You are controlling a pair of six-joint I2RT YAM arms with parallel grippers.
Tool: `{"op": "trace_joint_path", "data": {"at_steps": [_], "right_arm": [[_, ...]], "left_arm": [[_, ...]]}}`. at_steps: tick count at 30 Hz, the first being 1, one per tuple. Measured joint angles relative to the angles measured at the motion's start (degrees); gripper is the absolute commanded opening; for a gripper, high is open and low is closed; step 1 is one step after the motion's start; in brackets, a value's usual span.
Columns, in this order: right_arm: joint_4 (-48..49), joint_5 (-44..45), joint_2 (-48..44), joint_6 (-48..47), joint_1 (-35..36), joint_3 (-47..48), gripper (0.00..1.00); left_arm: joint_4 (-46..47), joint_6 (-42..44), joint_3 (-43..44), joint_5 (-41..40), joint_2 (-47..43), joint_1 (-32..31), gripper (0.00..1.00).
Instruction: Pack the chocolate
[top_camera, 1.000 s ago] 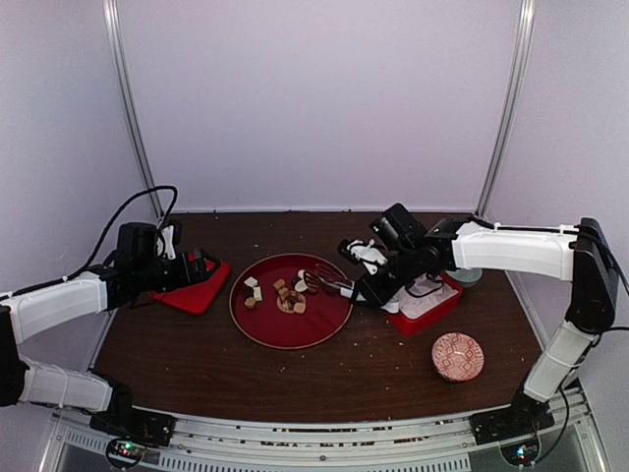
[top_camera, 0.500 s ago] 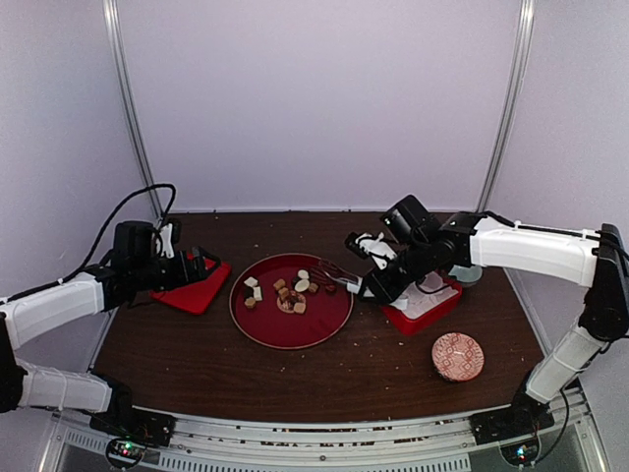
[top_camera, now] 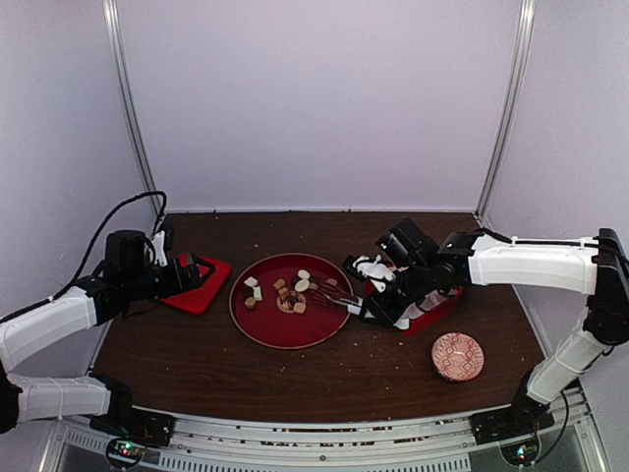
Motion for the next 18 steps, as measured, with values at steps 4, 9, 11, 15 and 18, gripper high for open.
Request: {"op": "trace_joint_path", "data": {"at_steps": [4,9,11,15,18], "right_arm": [[1.0,1.0,0.1,-1.2,1.0,-1.4,0.37],[2.4,1.7,1.6,-2.8,1.5,-0.9,0.38],[2.4,2.2,2.6,-3.5,1.9,-0.7,0.38],[1.7,2.9,3.8,-5.3,2.4,-0.3,0.38],[0.6,3.3,4.9,-6.9,2.5,1.5,0.38]], "left_arm": [[-1.8,1.2,-0.9,-0.2,-0.9,-0.2,0.98],[-4.1,2.3,-0.8,-0.4,-4.0,-0.2,0.98],[-4.6,2.4,-0.8,-0.4,-5.8,-0.2,0.98],[-4.7,2.5,-0.8,-0.4,-7.7,-0.2,0.98],[-4.8,2.5,-0.9,-0.4,-7.9,-0.2,0.98]]}}
